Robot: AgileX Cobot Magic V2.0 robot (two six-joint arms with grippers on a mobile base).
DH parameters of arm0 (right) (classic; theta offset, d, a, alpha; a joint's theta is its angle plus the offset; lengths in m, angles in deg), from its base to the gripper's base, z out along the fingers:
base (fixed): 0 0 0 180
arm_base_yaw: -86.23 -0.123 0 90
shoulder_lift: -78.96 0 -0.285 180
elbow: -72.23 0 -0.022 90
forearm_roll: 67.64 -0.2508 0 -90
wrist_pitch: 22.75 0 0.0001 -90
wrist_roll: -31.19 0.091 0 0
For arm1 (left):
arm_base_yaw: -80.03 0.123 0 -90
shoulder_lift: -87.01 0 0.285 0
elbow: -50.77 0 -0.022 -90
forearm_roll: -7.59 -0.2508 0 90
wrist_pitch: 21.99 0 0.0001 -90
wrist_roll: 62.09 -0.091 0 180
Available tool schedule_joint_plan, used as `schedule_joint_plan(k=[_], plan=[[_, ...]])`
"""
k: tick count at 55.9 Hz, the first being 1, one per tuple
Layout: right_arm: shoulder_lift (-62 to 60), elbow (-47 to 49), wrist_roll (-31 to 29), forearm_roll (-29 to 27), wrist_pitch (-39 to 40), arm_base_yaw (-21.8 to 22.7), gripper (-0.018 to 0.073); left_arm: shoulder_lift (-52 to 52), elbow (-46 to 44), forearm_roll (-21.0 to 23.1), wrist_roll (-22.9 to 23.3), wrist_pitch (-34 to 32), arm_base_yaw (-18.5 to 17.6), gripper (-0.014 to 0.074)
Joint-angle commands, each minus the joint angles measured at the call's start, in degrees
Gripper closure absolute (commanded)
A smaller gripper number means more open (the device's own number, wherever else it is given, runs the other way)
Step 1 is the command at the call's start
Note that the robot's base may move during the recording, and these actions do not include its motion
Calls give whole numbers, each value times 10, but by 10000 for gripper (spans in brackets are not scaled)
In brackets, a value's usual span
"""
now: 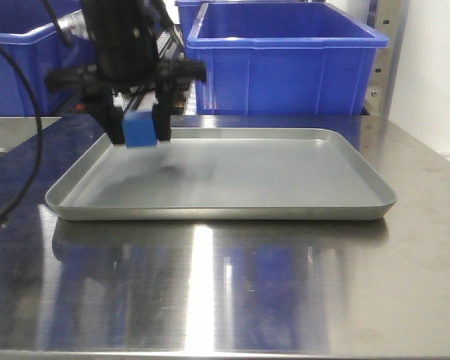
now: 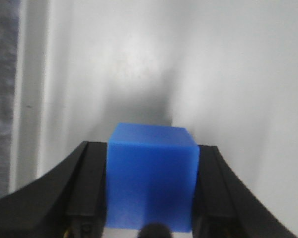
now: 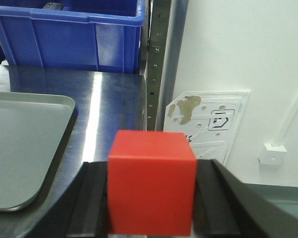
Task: Sort and place red and blue blocks on shelf
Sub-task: 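Lift the blue cube up off the tray with the left gripper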
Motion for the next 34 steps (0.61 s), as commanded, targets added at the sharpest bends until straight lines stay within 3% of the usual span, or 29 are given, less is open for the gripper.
schedule_joint_plan(k=[1,15,34], plan=[[3,15,-3,4,50,4,176,-62,-3,-6,-26,-26,0,357],[3,15,-3,4,50,4,176,-165,113,-2,-36,-153,5,357],[3,15,-3,4,50,4,176,-353,349,56,-158,-346,78,357]])
